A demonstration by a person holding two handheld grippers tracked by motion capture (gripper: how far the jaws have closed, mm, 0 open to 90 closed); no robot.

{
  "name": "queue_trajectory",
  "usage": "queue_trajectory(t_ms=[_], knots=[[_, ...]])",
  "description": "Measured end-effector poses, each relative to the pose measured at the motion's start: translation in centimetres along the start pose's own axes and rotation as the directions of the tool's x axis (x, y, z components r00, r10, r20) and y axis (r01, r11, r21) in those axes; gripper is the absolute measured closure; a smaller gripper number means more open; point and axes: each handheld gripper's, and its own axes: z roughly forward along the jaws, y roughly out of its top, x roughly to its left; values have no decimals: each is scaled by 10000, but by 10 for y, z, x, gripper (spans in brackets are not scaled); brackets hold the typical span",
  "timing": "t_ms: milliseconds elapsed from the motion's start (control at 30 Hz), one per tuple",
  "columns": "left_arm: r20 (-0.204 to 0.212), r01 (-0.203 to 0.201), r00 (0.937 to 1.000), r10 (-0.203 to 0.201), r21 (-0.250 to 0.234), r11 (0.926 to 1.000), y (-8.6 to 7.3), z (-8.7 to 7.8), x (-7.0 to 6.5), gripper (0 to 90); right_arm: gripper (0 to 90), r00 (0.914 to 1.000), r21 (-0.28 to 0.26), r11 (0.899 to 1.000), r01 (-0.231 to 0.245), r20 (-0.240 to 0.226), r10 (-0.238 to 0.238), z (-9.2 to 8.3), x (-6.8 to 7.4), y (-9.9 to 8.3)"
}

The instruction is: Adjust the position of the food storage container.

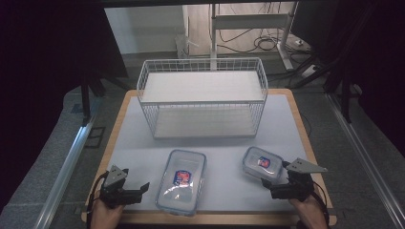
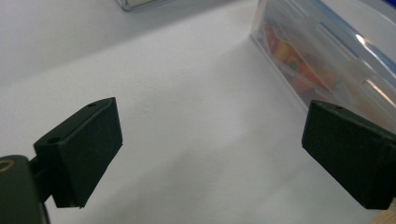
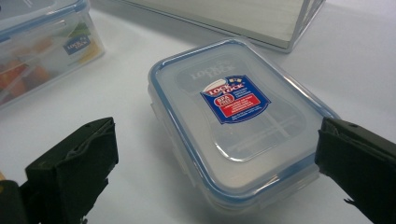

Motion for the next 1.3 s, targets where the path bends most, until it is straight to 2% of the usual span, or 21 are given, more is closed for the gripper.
queue_trajectory(t_ms=[67, 167, 233, 367, 567, 667, 833, 1000, 1033, 1067, 1133, 1167, 1300], knots=[[-6, 17, 10000, -17, -43, 10000, 0, 0, 1, 53, 0, 9999, -18, 9999, -132, 20, 132, 0, 0, 0], [60, 15, 10000, -14, -196, 9998, 0, -1, 1, 59, 0, 9988, 28, 9992, -405, 289, 404, 1, -1, -1], [113, 0, 9999, 3, -266, 9996, 1, -1, 0, 62, 0, 9982, -24, 9984, -570, 203, 571, 1, -2, -2], [253, -50, 9997, 55, -174, 9998, 1, 1, -3, 66, 0, 9978, -27, 9979, -641, 141, 642, 1, -3, -2], [538, -108, 9985, 116, -160, 9998, 1, 3, -5, 67, 0, 9978, 84, 9982, -594, 297, 591, 2, 0, -1], [557, -77, 9984, 84, -128, 9999, 1, 3, -5, 68, 37, 9977, 98, 9985, -534, 421, 530, 1, 1, 0], [614, 11, 9981, -6, -74, 10000, 0, 5, -4, 69, 158, 9977, 214, 9984, -531, 438, 521, 0, 4, 2], [682, -20, 9977, 26, -83, 10000, 0, 5, -5, 69, 320, 9977, -39, 9980, -630, 239, 631, -7, 6, 9], [682, -20, 9977, 26, -83, 10000, 0, 5, -5, 69, 320, 9977, -39, 9980, -630, 239, 631, -7, 6, 9], [693, -37, 9976, 45, -113, 9999, 1, 5, -6, 69, 411, 9983, -51, 9984, -557, 143, 558, -10, 8, 11], [705, -44, 9975, 52, -118, 9999, 1, 5, -6, 69, 446, 9985, -72, 9985, -541, 102, 542, -10, 9, 12], [736, -56, 9973, 63, -101, 9999, 1, 5, -6, 70, 528, 9985, -60, 9988, -495, -230, 494, -11, 10, 15], [779, -40, 9969, 47, -98, 9999, 1, 6, -6, 71, 683, 9984, 100, 9997, -241, -514, 246, -7, 14, 21]])
